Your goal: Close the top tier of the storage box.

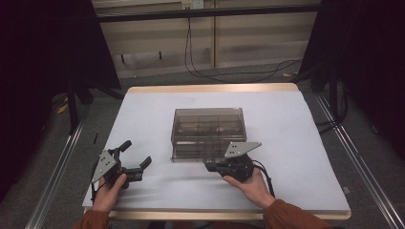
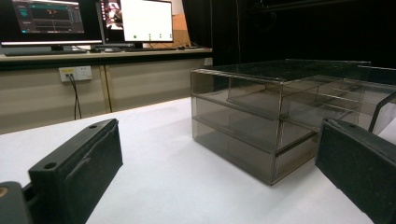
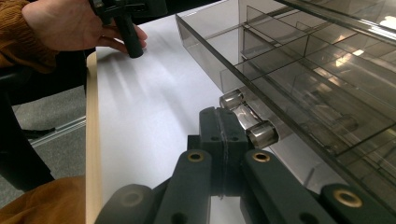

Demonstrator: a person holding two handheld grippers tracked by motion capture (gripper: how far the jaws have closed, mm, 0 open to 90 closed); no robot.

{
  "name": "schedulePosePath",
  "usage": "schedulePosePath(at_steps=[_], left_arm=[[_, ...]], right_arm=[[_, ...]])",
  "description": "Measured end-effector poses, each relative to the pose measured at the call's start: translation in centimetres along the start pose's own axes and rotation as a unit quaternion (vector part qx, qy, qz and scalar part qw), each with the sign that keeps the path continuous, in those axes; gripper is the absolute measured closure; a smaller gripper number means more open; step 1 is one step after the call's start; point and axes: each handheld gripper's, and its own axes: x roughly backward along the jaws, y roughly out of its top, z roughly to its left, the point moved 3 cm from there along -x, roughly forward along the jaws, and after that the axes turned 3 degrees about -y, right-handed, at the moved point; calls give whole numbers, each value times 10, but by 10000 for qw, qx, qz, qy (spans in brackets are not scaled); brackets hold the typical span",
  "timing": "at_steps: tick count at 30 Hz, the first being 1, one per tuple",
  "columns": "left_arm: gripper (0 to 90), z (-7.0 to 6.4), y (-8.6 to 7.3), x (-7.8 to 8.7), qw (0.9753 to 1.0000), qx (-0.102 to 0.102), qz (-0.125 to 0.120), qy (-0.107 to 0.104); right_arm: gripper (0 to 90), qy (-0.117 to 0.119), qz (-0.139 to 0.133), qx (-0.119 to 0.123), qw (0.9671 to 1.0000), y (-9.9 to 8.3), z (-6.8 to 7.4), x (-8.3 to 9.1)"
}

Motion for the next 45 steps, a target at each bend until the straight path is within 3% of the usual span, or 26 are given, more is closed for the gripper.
schedulePosePath(at_steps=[45], left_arm=[[7, 0, 0, 0, 10000, 0, -2, 1]], right_arm=[[900, -78, -9, -42, 10000, 3, -7, -2]])
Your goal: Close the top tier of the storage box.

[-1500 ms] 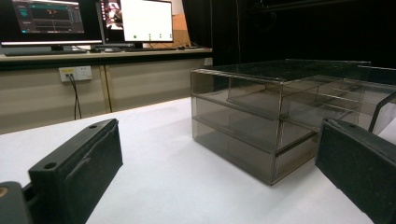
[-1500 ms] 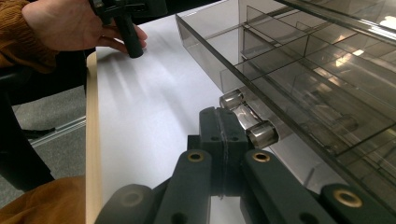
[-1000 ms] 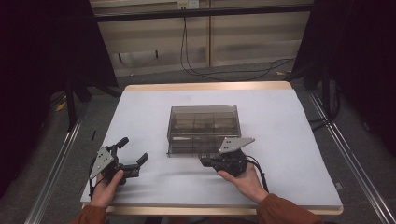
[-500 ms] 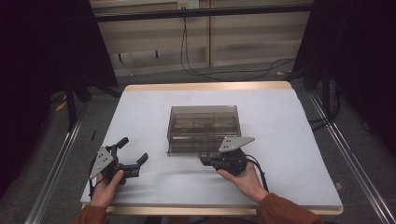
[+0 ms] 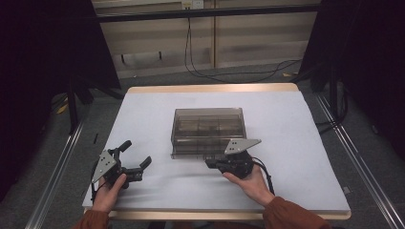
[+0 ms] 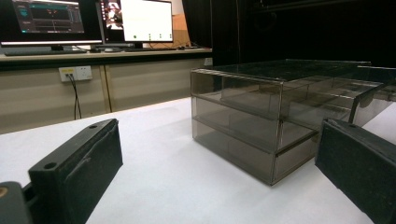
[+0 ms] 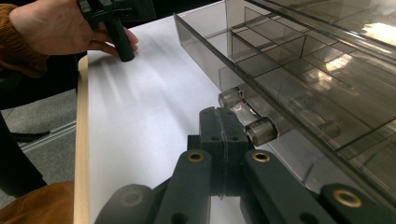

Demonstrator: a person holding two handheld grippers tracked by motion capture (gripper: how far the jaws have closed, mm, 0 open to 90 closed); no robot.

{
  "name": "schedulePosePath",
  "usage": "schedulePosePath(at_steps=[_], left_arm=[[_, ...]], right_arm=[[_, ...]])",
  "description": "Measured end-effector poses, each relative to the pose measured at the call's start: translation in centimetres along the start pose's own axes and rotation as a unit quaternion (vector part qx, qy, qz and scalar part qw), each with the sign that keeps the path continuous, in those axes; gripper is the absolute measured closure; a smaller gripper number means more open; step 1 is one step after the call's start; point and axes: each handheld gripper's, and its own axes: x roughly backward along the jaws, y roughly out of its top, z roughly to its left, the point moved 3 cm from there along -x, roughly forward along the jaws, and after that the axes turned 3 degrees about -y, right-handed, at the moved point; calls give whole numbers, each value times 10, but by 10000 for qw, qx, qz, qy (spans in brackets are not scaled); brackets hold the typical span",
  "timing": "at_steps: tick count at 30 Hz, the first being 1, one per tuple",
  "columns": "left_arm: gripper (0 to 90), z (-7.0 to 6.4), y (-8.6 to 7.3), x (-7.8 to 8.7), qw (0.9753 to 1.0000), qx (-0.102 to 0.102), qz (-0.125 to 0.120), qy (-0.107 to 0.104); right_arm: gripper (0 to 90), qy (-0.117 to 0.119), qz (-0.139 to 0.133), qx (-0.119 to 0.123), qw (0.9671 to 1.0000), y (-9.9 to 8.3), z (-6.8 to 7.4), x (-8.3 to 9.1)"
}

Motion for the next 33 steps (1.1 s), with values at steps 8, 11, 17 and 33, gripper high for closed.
schedulePosePath(at_steps=[8, 11, 17, 33], left_arm=[[7, 0, 0, 0, 10000, 9, 10, -10], [7, 0, 0, 0, 10000, 9, -2, -3], [7, 0, 0, 0, 10000, 9, -1, -3], [7, 0, 0, 0, 10000, 1, 0, -2]], right_arm=[[900, -14, 0, 12, 10000, 1, -1, -2], [900, -18, 5, 19, 10000, 1, -1, -2], [900, -31, -4, 30, 10000, 1, -2, -2], [900, -64, -34, 16, 10000, 3, -3, -1]])
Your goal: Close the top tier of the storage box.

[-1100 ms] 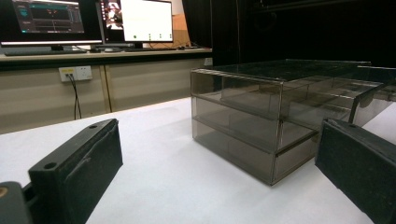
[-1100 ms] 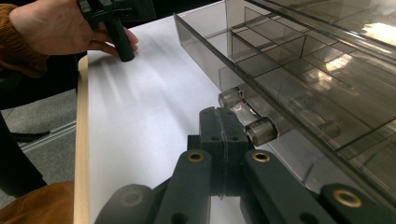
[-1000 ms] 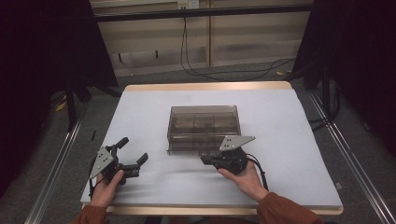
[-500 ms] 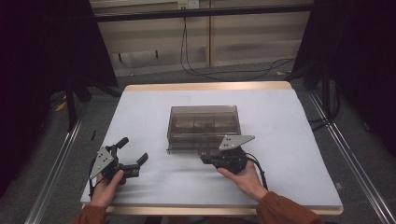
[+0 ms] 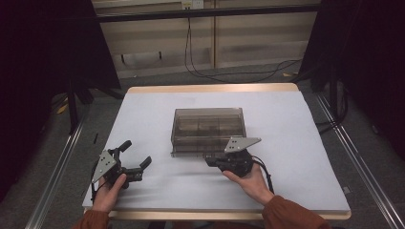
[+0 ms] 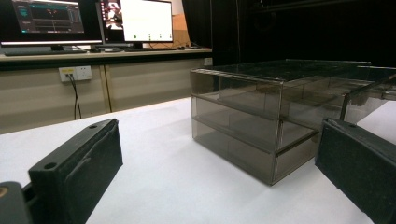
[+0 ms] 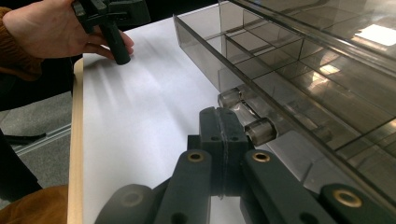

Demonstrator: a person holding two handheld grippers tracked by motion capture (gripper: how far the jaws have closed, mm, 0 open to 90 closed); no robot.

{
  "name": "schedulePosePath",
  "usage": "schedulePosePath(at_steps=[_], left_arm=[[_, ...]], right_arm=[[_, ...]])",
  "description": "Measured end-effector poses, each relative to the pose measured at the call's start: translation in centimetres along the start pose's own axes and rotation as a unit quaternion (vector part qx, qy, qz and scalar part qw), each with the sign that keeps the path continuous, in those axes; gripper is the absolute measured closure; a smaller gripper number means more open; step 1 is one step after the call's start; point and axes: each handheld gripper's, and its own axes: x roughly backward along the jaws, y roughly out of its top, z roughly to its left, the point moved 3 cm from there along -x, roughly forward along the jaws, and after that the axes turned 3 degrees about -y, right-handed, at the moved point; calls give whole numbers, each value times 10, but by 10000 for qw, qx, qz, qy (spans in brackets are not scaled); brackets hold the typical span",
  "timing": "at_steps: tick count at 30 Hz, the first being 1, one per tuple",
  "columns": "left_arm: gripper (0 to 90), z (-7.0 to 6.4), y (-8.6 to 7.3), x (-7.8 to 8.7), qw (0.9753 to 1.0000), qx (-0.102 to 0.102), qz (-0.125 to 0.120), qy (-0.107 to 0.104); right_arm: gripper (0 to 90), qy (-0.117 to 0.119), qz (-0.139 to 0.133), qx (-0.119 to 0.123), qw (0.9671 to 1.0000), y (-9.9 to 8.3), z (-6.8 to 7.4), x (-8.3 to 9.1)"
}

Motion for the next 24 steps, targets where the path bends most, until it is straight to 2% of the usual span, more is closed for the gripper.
schedulePosePath(at_steps=[24], left_arm=[[7, 0, 0, 0, 10000, 24, 9, -17]], right_arm=[[900, -35, -18, -5, 10000, 2, -3, -3]])
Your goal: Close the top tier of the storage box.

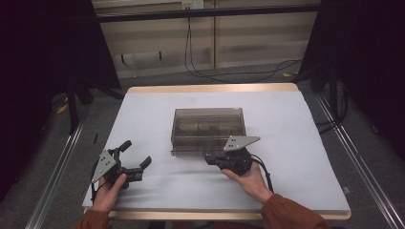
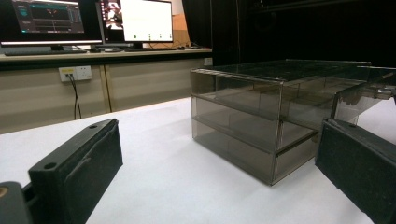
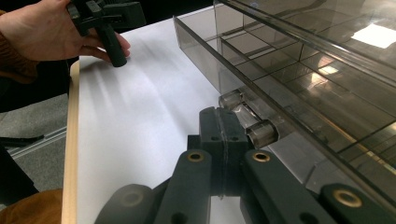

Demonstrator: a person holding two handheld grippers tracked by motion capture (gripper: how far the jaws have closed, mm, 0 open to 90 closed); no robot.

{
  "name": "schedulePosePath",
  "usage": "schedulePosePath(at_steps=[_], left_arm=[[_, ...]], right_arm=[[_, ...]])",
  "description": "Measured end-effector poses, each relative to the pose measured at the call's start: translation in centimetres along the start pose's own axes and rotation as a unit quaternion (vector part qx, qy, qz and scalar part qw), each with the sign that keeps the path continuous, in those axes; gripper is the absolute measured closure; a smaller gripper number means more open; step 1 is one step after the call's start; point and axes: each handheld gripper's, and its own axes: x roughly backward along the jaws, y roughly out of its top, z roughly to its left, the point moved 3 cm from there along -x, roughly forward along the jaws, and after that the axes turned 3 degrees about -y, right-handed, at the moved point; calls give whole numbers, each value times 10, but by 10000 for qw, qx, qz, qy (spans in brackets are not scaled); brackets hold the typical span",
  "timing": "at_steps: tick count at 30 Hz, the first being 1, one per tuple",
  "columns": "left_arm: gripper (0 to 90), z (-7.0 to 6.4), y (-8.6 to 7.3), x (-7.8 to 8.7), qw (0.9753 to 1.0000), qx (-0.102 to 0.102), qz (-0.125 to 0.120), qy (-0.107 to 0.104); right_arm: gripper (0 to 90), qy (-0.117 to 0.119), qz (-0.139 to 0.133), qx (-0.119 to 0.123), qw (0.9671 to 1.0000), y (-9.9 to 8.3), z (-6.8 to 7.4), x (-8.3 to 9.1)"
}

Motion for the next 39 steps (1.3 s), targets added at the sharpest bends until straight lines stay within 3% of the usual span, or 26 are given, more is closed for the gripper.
schedulePosePath(at_steps=[39], left_arm=[[7, 0, 0, 0, 10000, -7, 2, 7]], right_arm=[[900, -140, -40, -23, 9999, 1, -9, -2]])
